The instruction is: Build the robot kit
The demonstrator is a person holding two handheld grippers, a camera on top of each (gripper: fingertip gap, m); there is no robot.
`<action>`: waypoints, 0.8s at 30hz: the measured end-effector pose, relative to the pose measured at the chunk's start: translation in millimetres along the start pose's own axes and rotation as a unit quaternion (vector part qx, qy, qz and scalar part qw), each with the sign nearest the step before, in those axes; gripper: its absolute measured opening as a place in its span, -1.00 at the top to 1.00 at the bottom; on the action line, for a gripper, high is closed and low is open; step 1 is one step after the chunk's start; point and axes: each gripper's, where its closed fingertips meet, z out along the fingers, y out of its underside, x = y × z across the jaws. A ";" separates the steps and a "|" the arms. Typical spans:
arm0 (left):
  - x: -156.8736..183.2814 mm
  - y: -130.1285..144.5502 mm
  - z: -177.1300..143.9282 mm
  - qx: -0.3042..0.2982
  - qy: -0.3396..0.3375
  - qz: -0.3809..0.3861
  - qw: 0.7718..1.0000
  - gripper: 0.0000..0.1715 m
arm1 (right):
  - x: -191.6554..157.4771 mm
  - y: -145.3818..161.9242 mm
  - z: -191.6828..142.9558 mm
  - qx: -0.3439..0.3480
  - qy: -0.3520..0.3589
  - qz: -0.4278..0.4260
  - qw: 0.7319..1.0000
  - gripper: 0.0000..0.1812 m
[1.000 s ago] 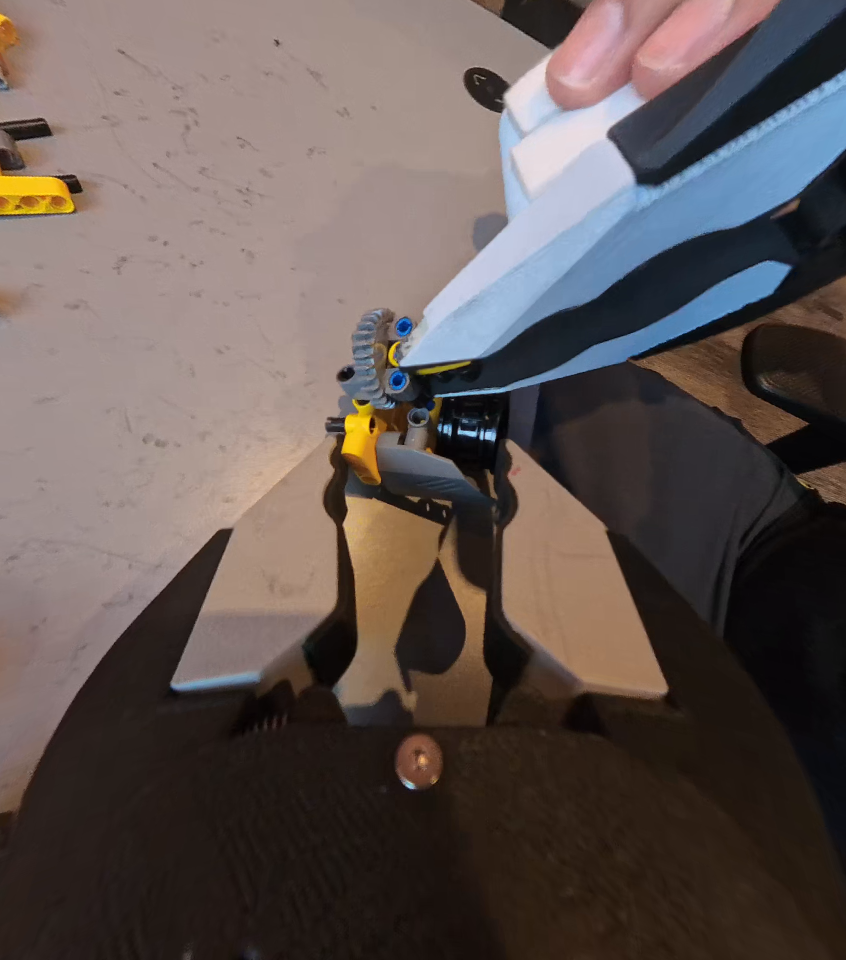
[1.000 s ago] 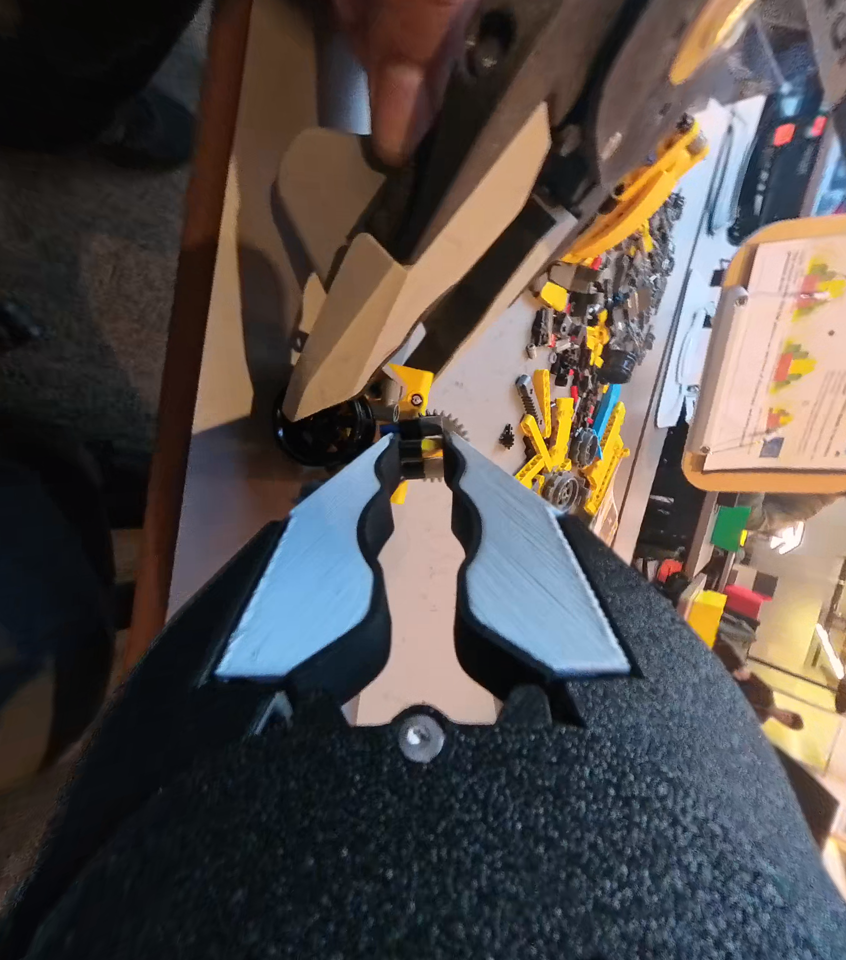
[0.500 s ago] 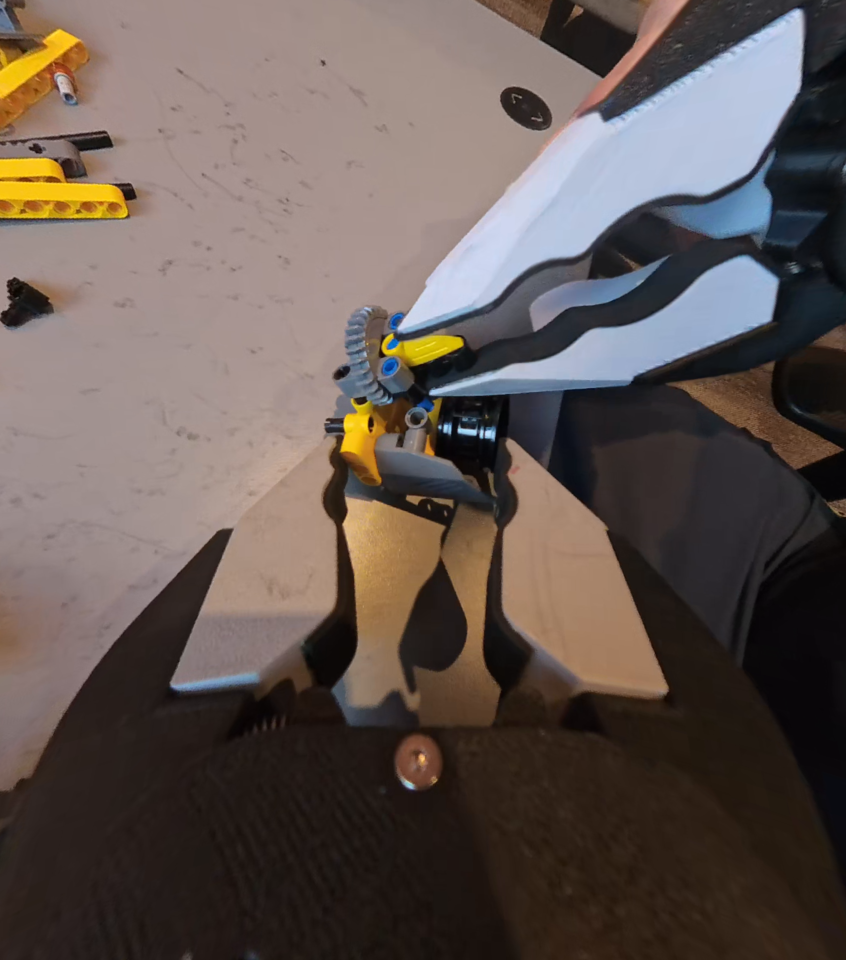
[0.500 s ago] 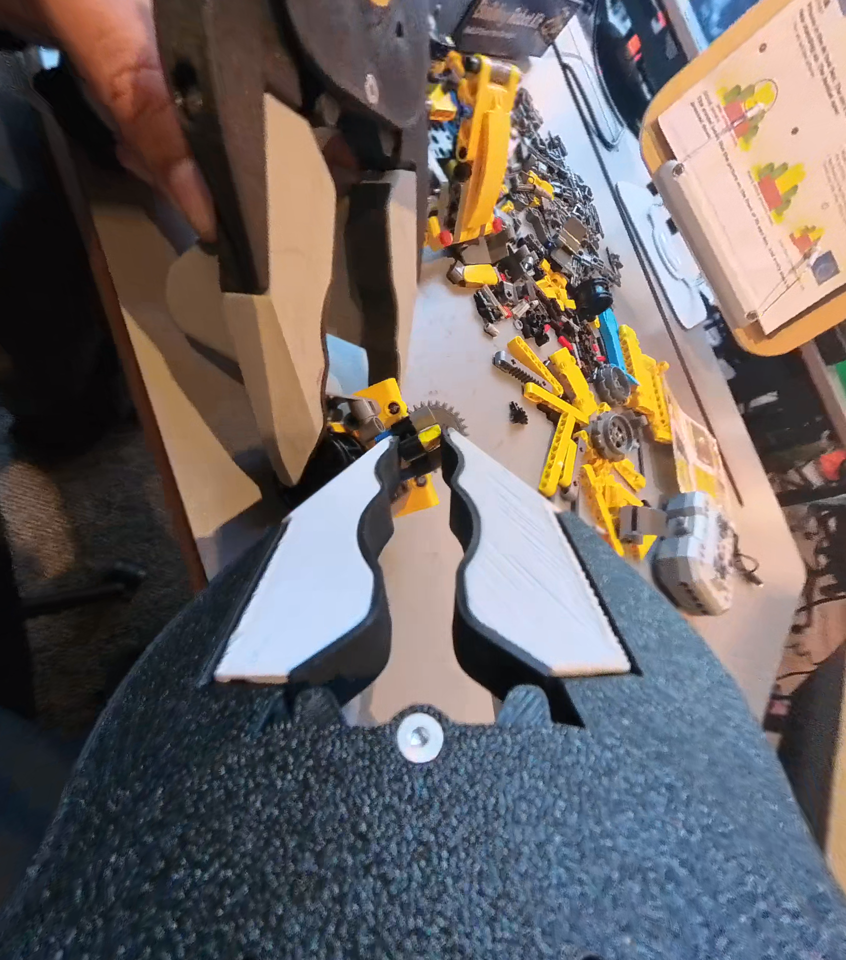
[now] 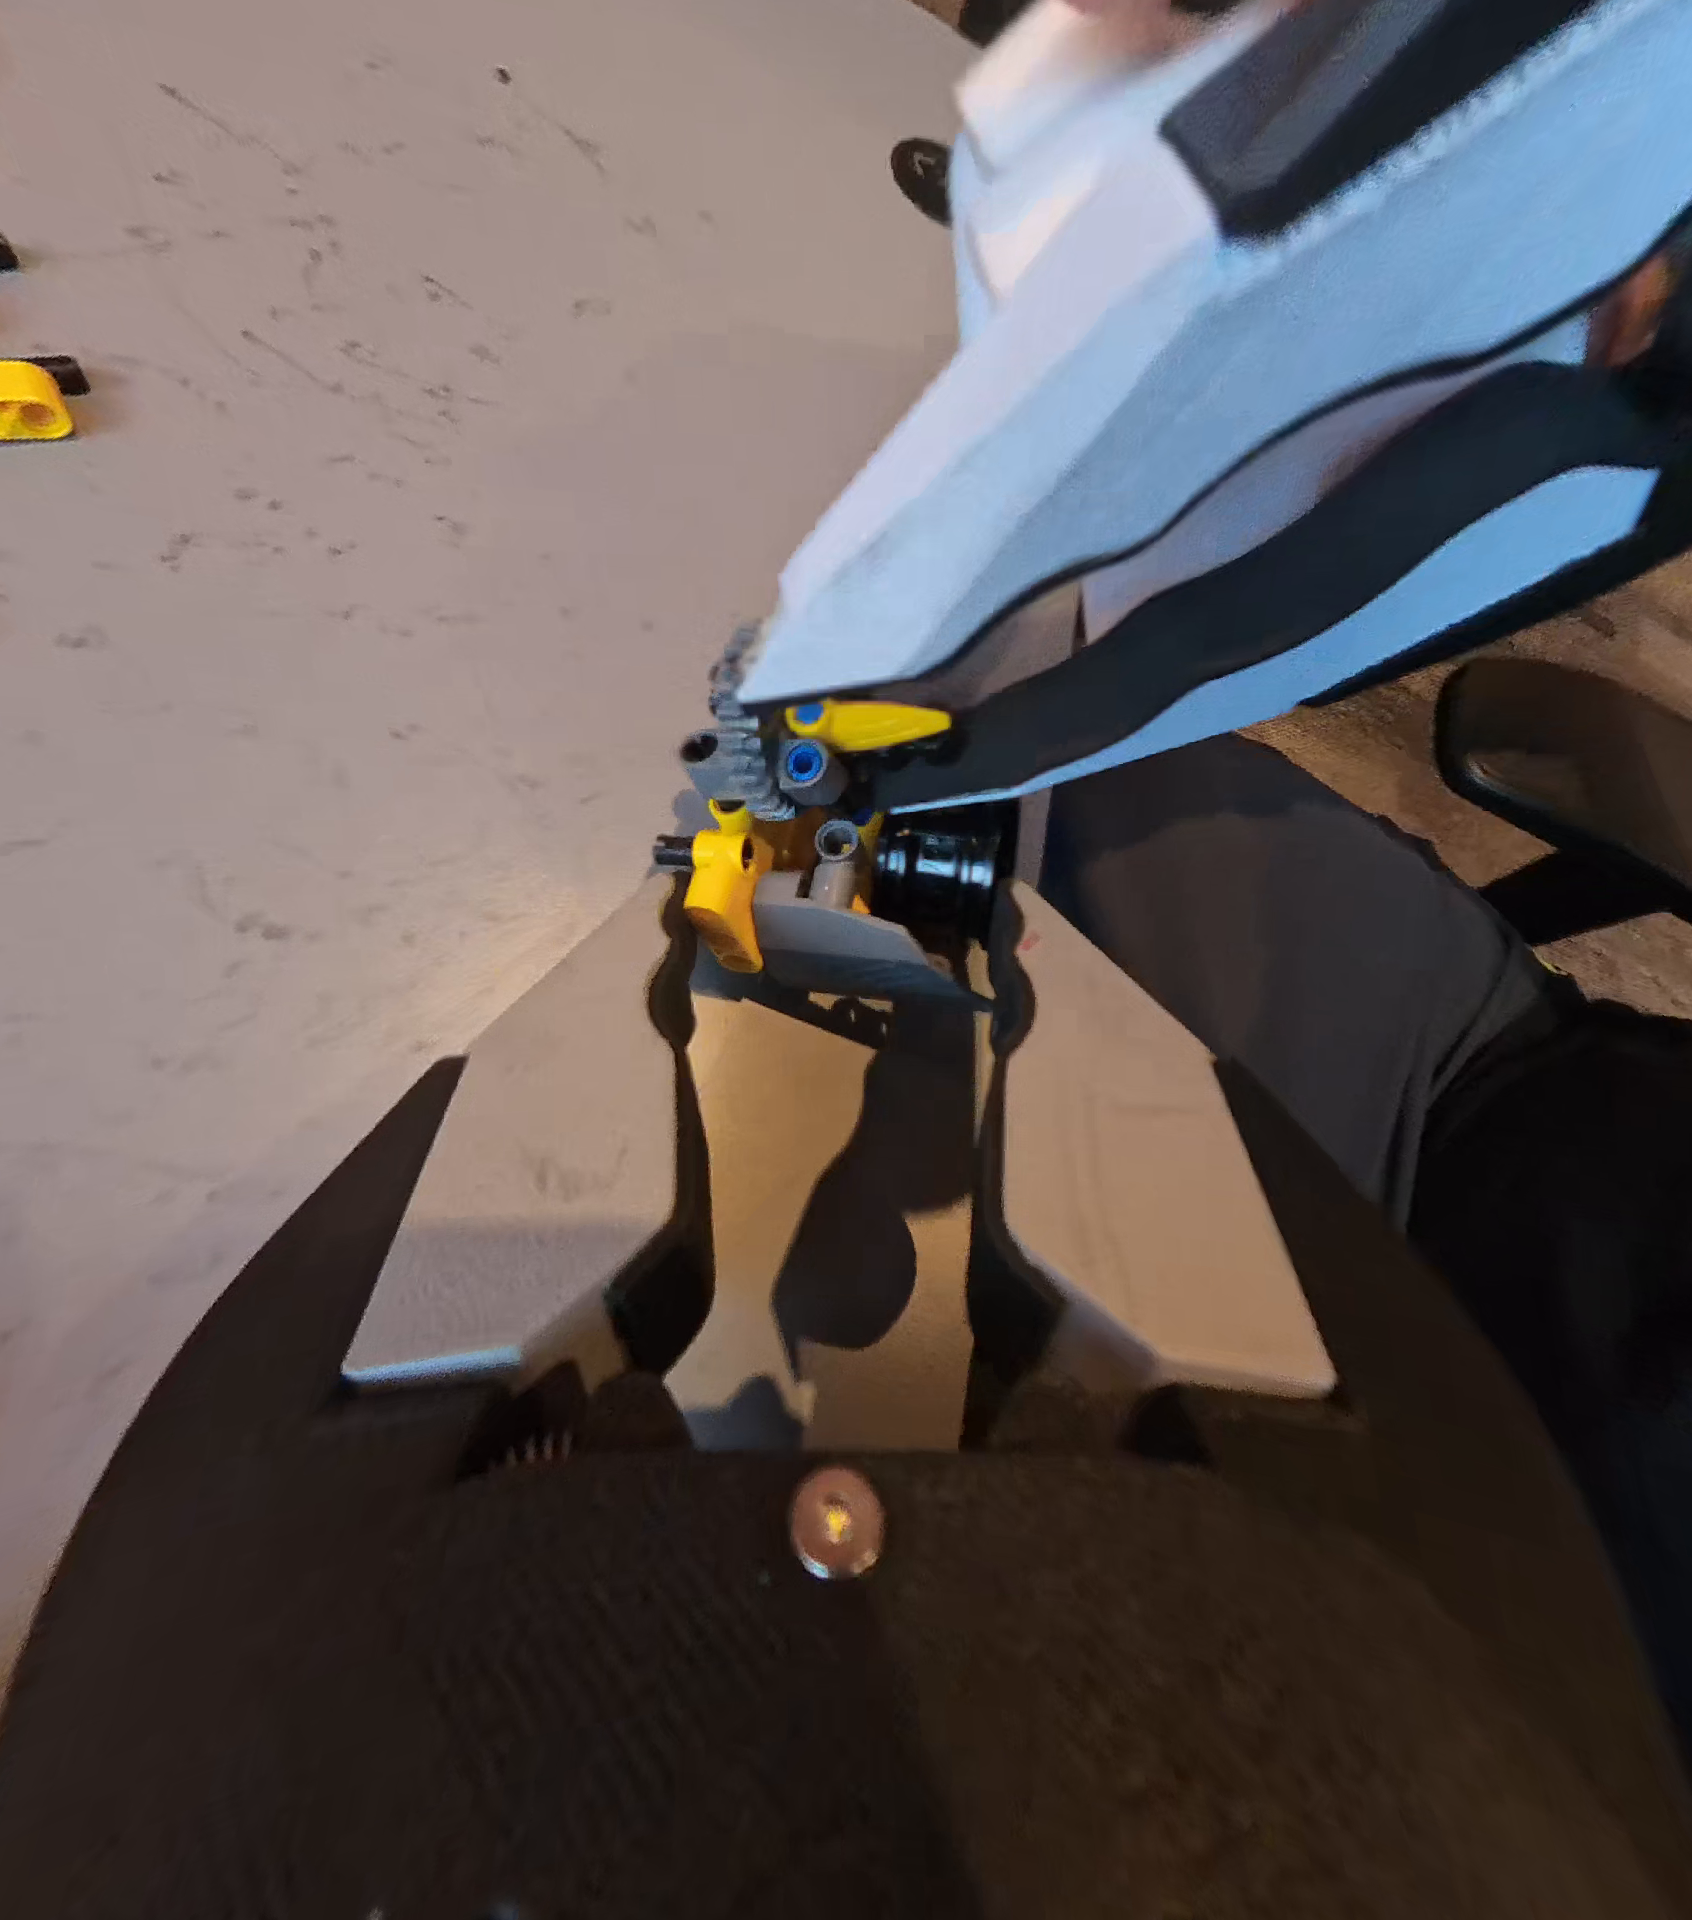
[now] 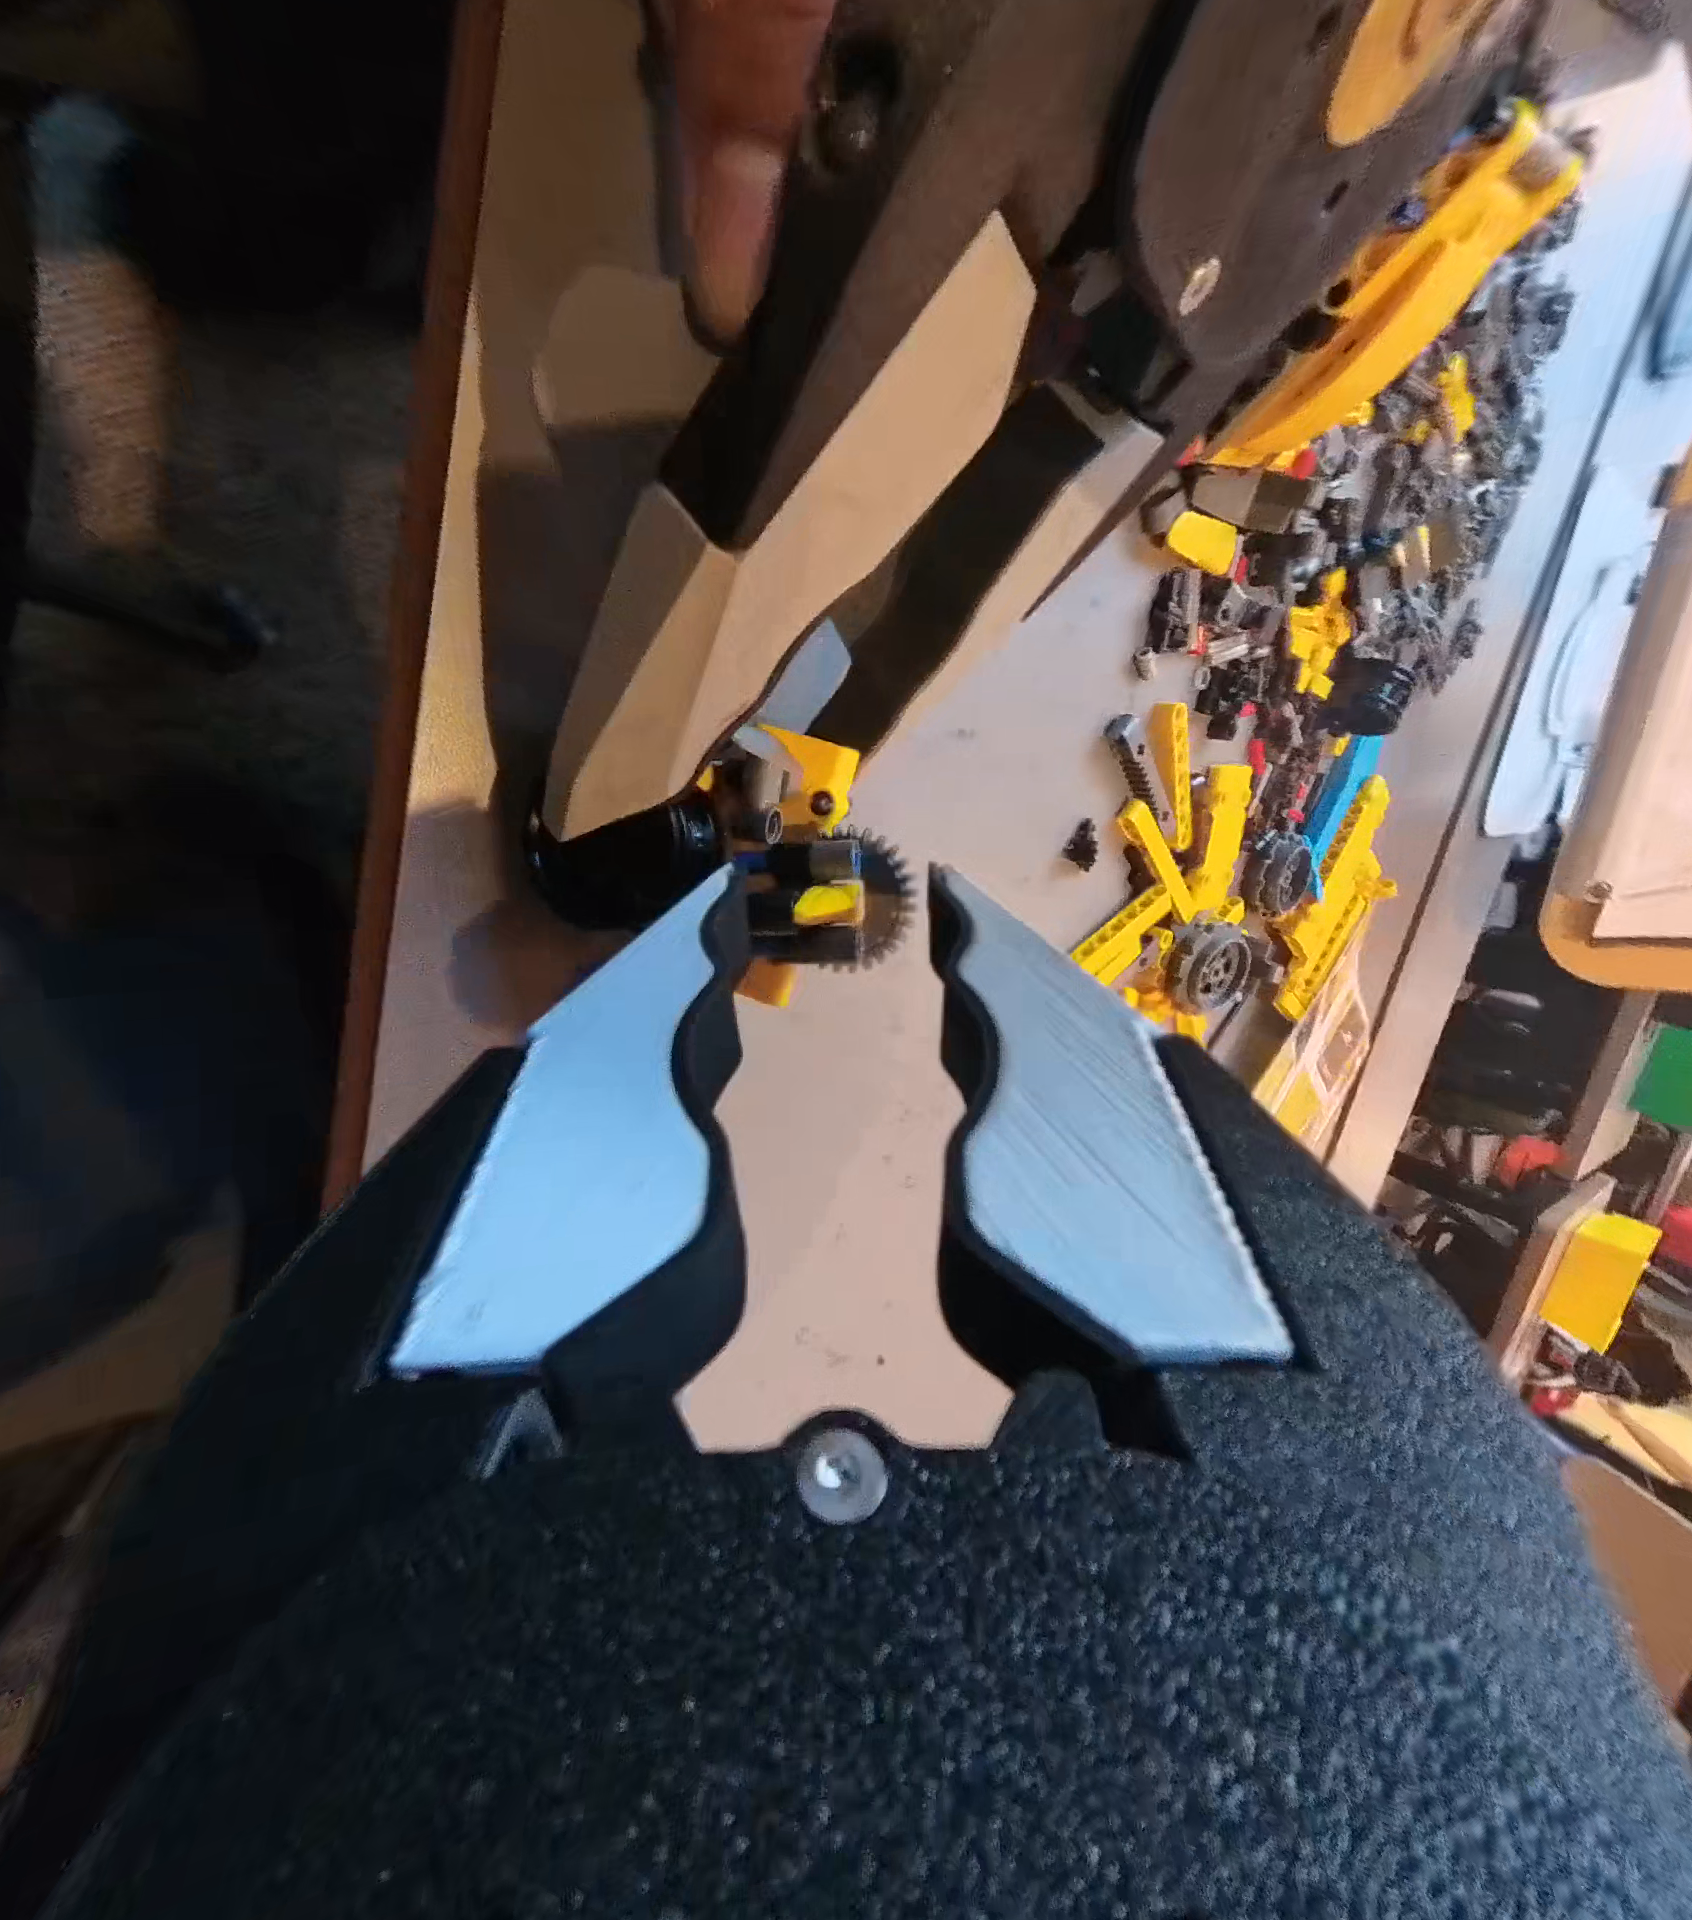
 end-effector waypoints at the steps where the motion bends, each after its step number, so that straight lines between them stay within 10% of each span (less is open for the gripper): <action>1: 0.1 -0.2 -0.2 0.000 0.002 -0.003 1.000 0.35 | -0.3 -0.3 0.5 -0.007 -0.015 -0.010 1.000 0.65; 10: -2.4 0.7 -2.5 0.005 -0.003 -0.010 1.000 0.36 | -4.8 -3.3 4.1 -0.062 -0.029 -0.167 0.984 0.77; 24: -22.6 0.2 -7.6 0.018 -0.096 0.006 0.995 0.36 | 15.2 -1.7 11.6 0.000 0.187 0.023 0.982 0.85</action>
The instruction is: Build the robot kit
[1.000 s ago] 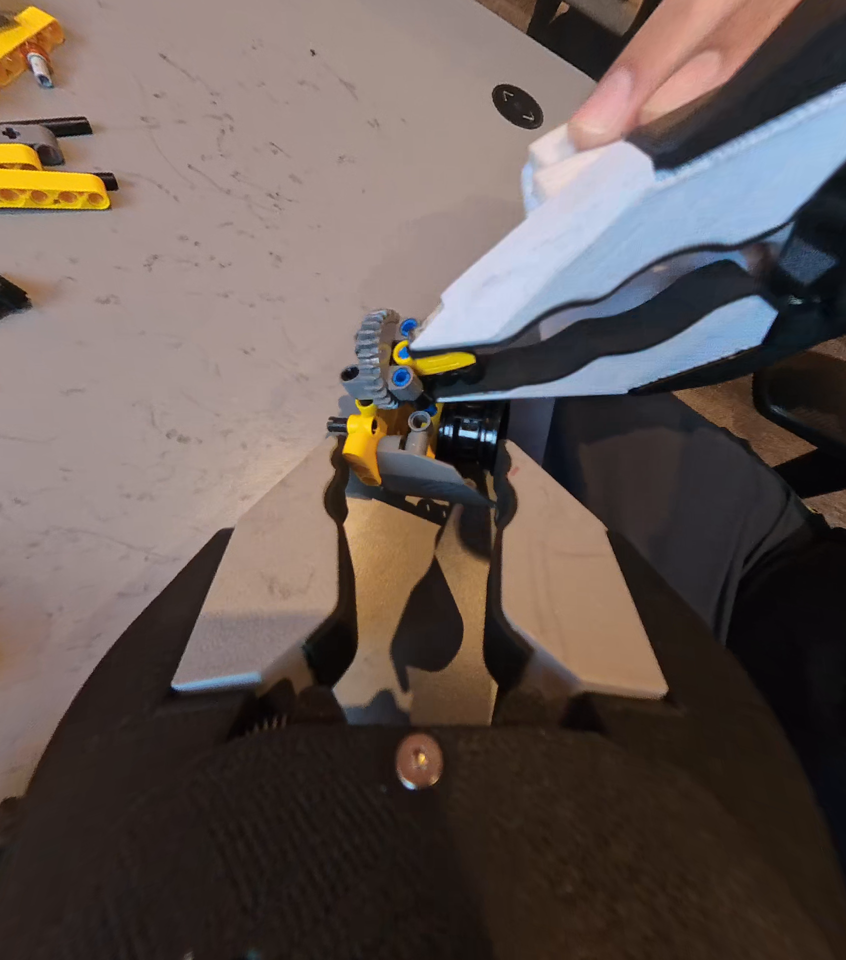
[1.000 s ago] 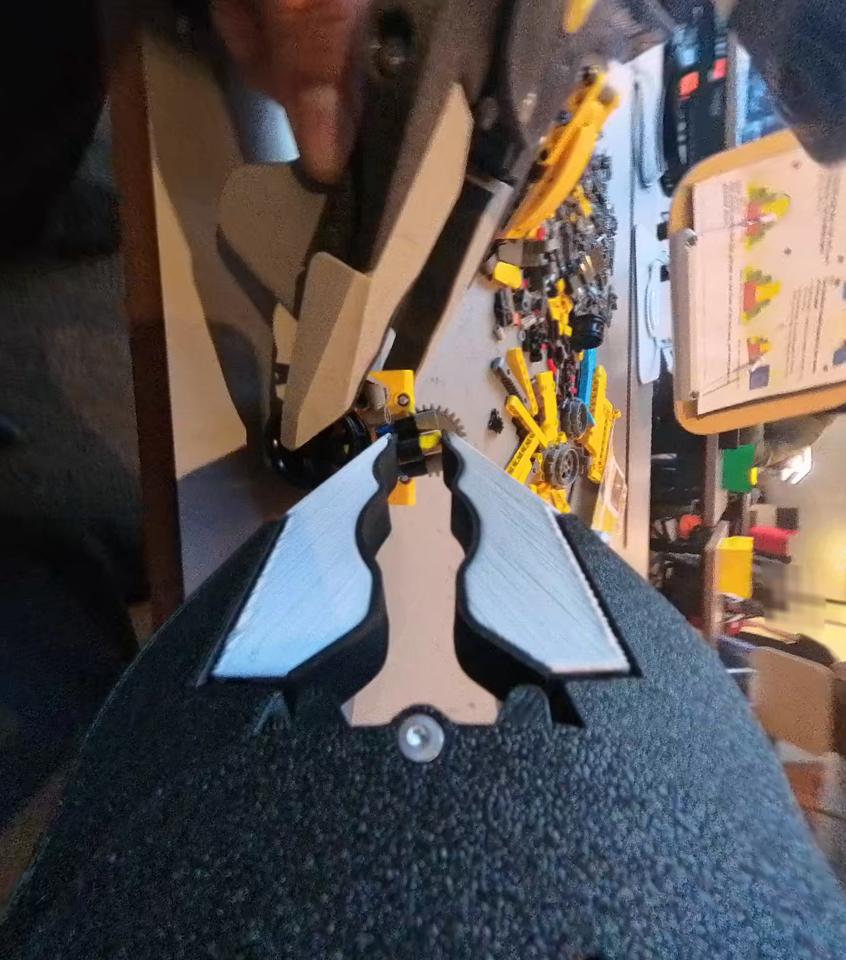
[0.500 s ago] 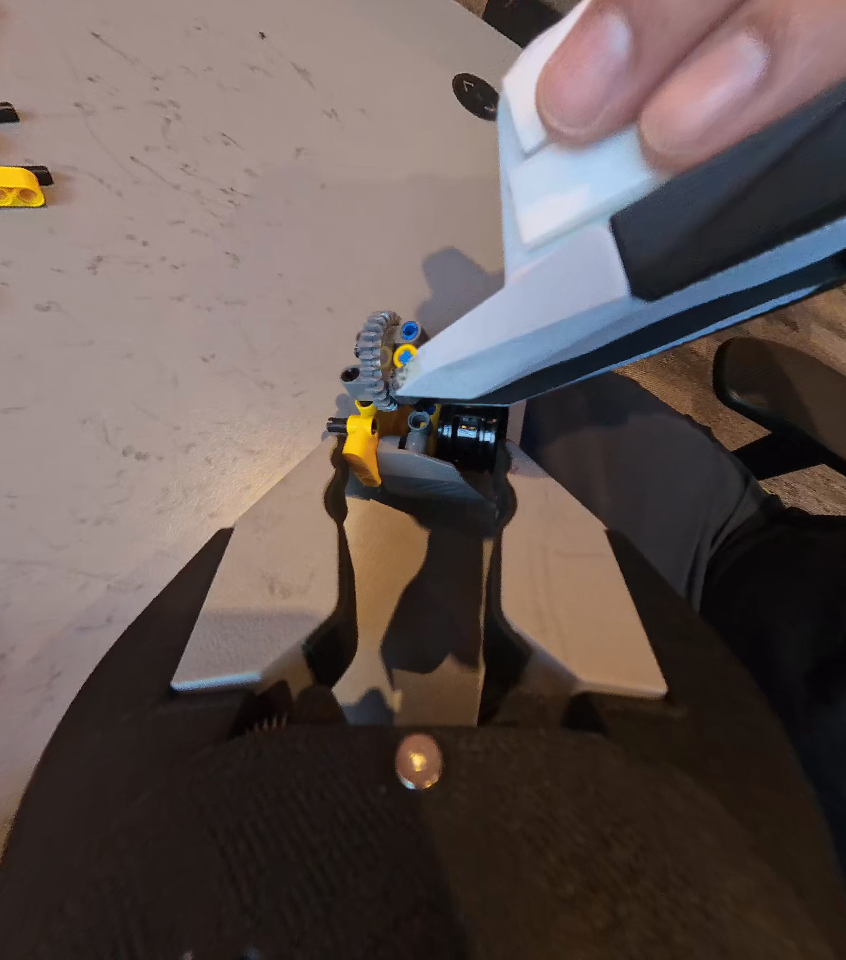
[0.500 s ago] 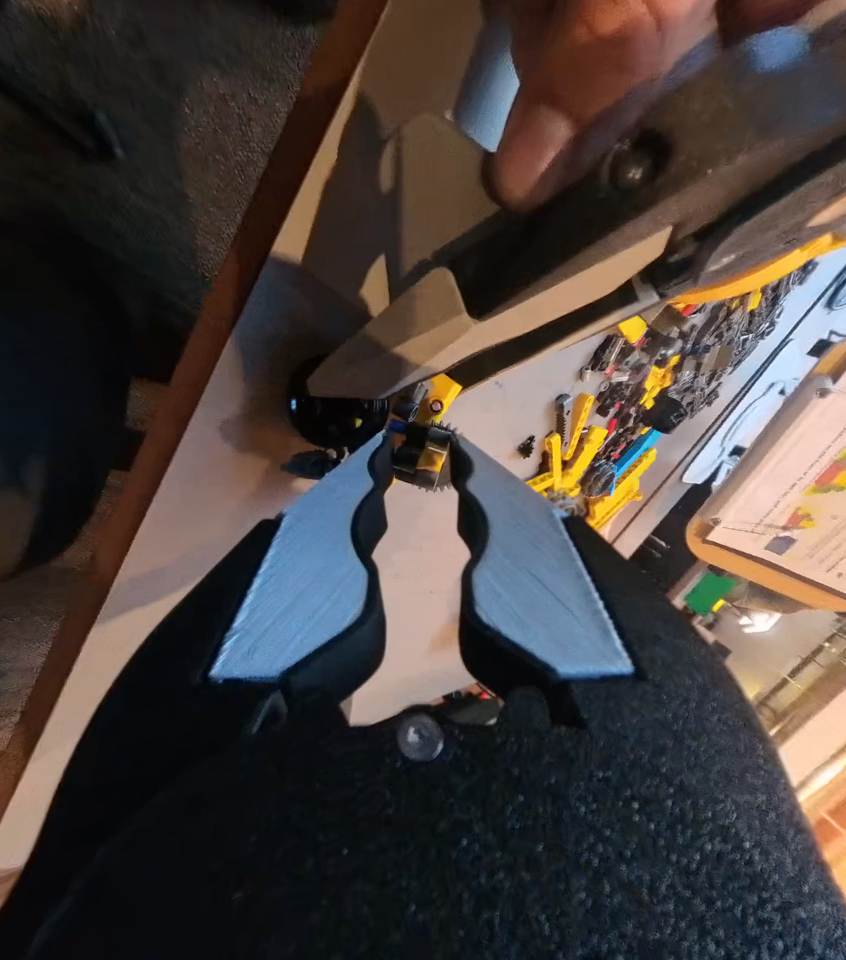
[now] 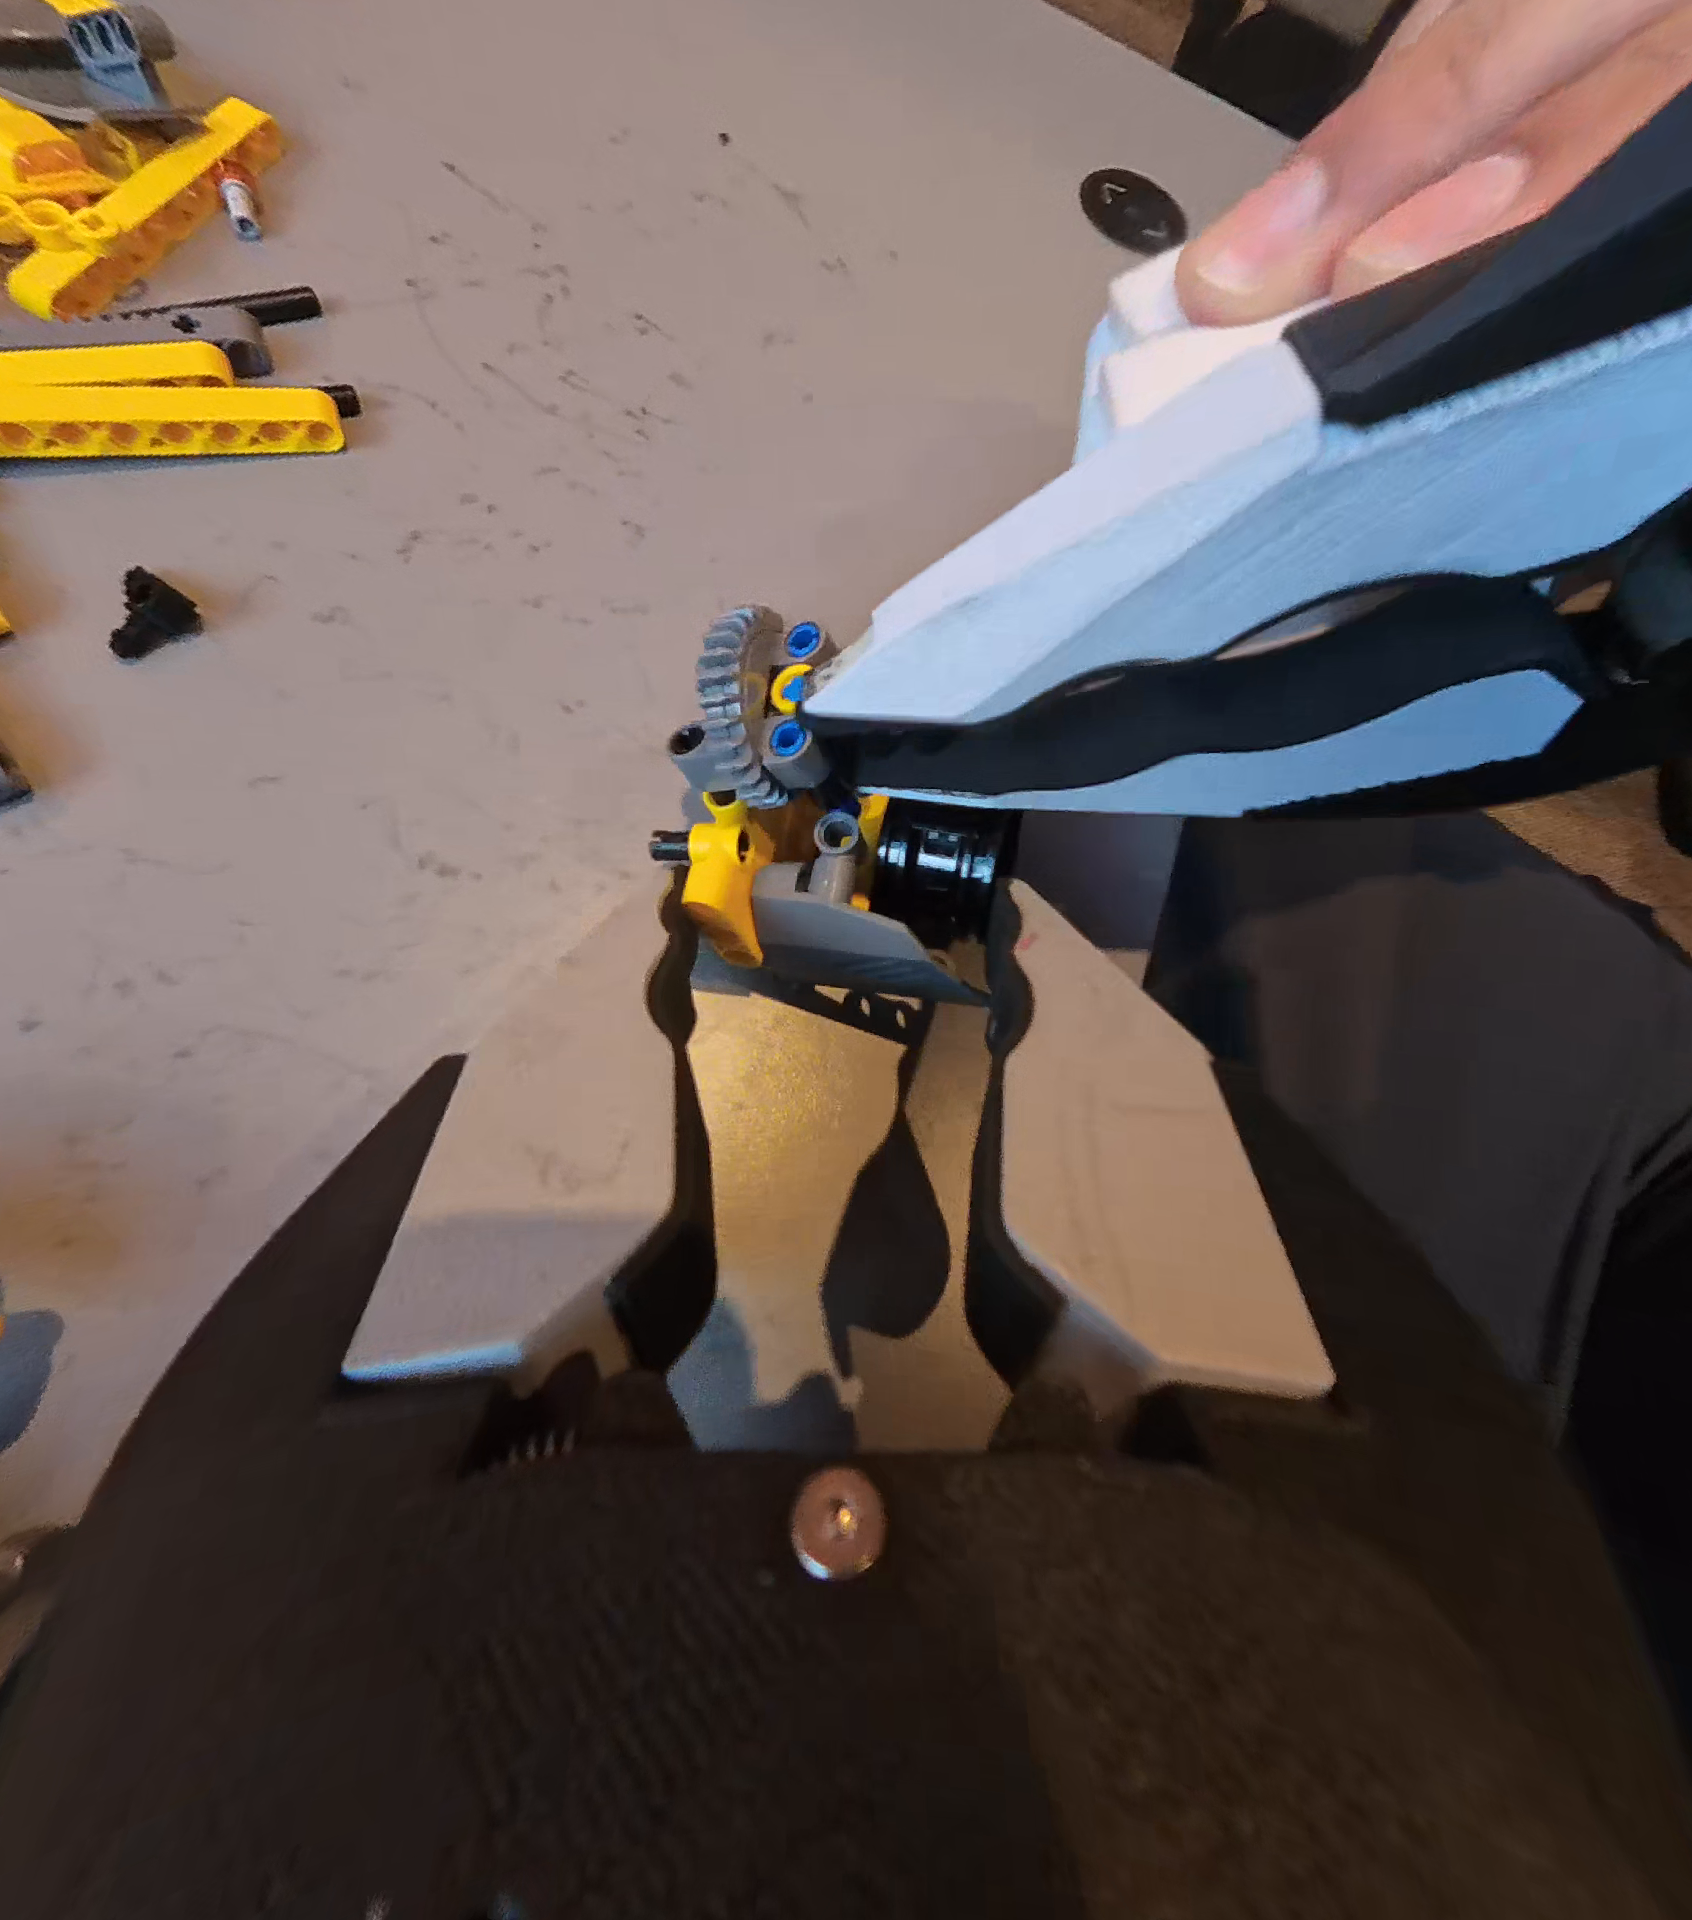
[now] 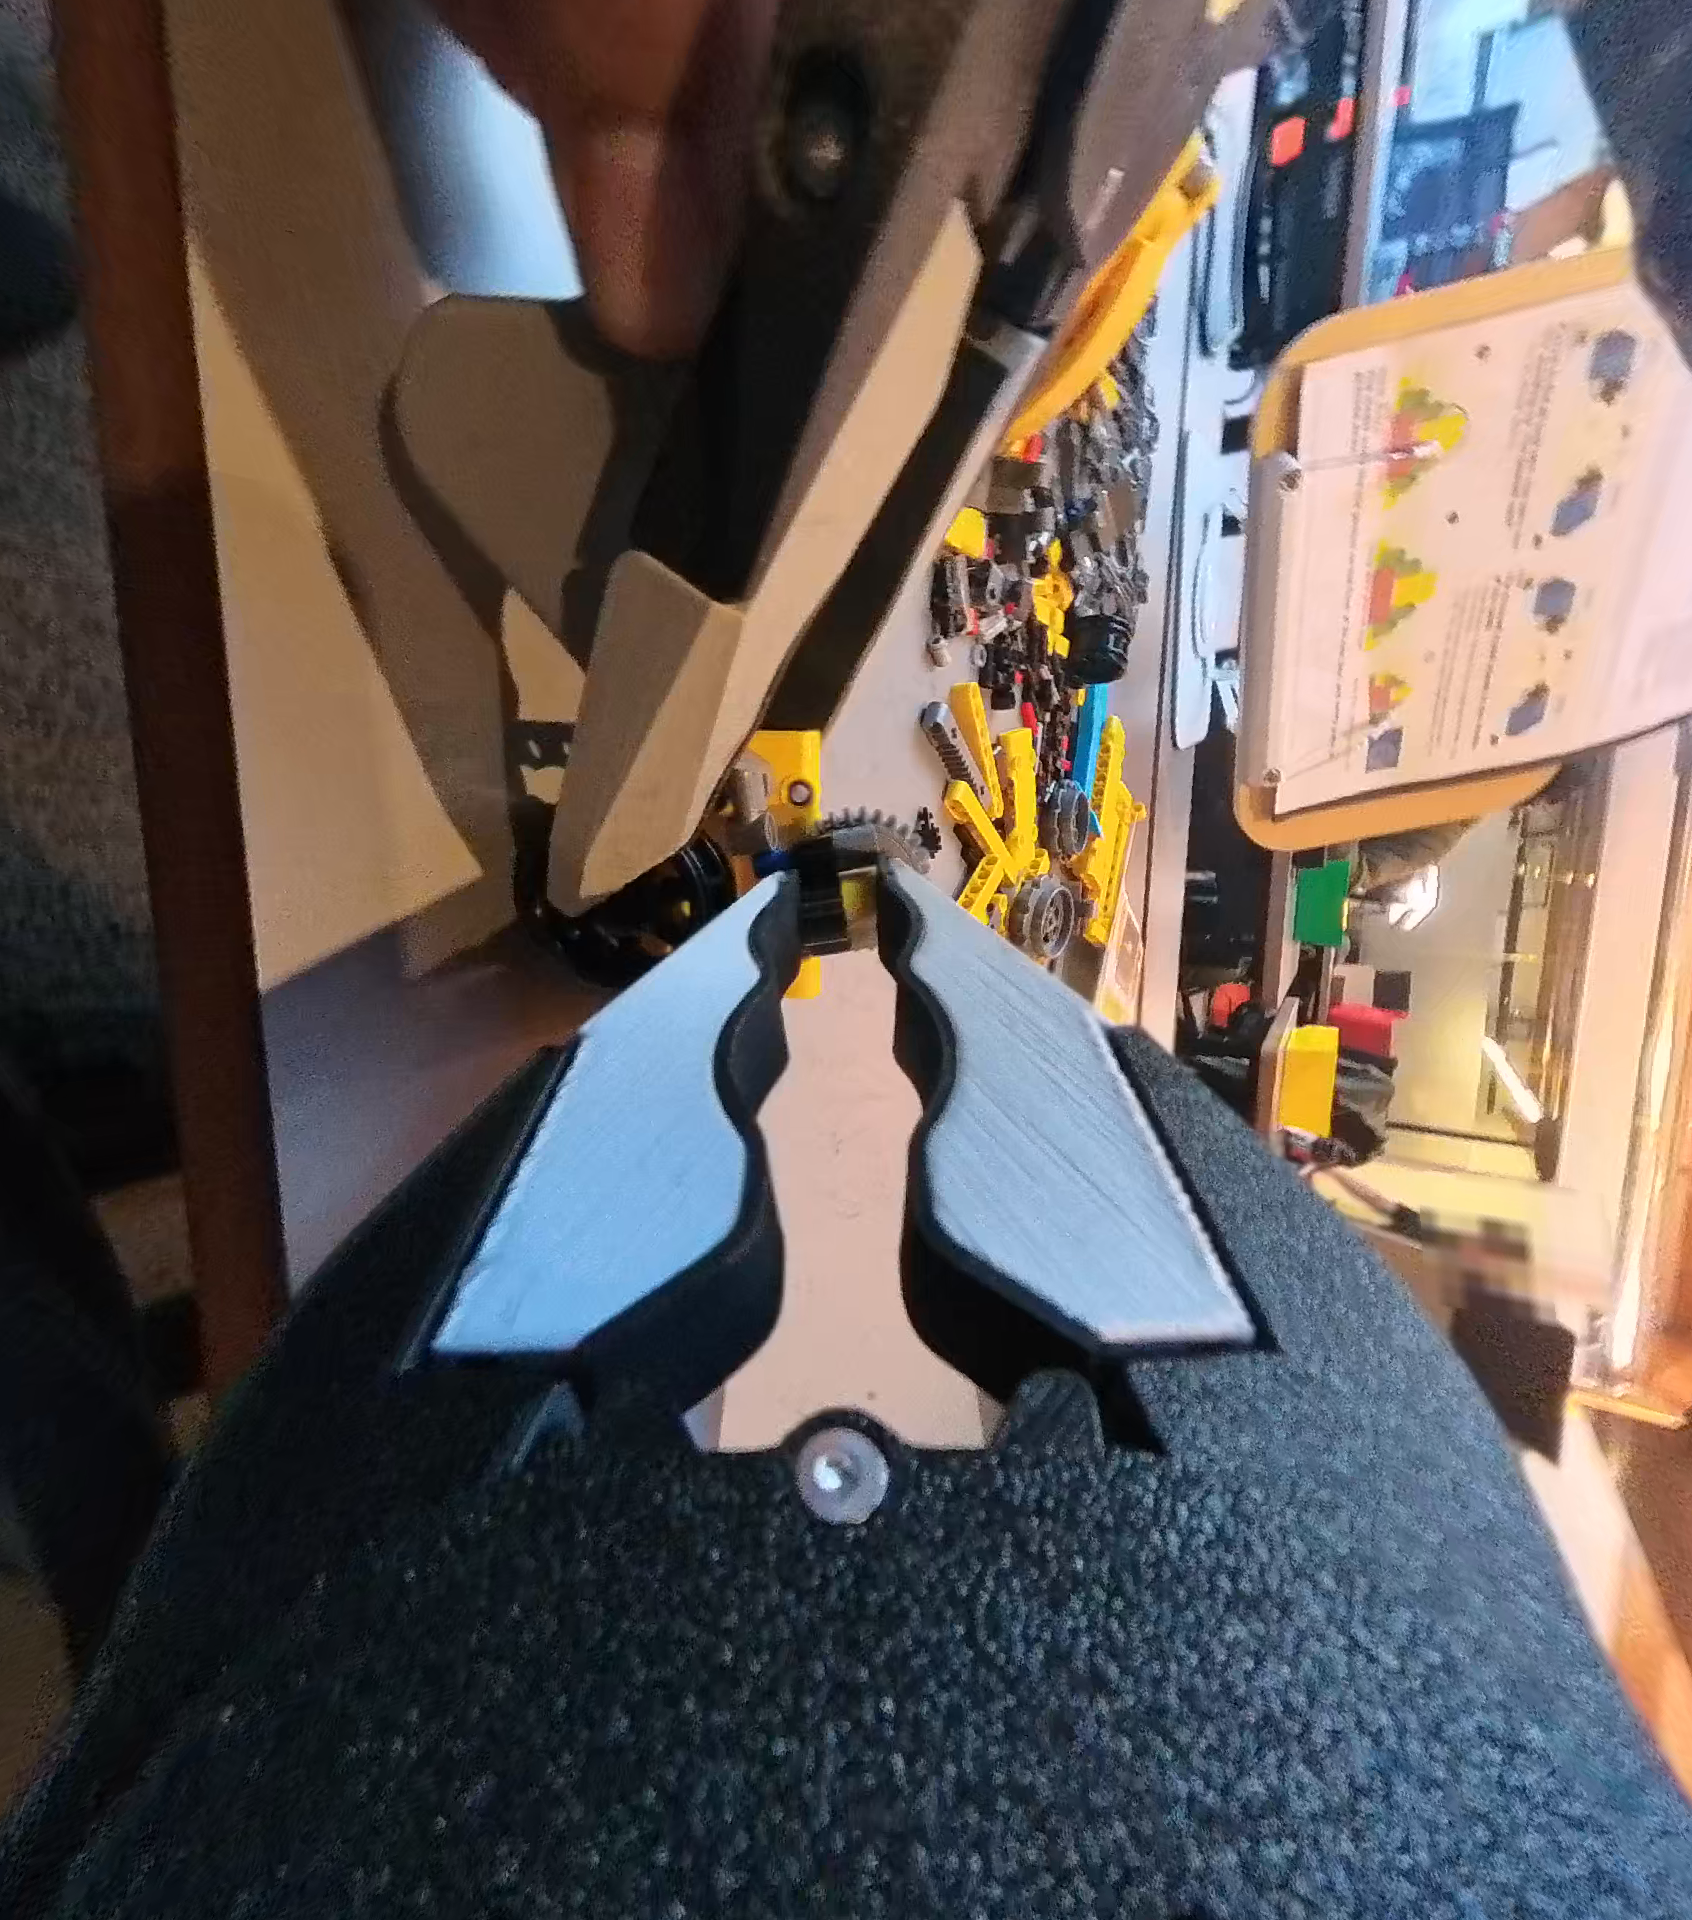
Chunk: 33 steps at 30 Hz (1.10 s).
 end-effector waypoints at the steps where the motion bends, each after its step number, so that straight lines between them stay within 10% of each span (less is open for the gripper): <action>1: -0.5 -0.3 0.0 0.000 -0.004 0.002 1.000 0.36 | 0.5 0.3 0.0 0.006 0.008 0.024 1.000 0.85; 22: -9.8 -5.8 -0.7 0.015 -0.038 0.000 0.999 0.36 | 9.3 7.4 4.3 0.085 0.042 0.294 0.951 0.85; 33: -12.1 -9.1 -2.1 0.025 -0.024 -0.021 0.999 0.36 | 11.9 9.9 8.9 0.097 -0.059 0.434 0.894 0.86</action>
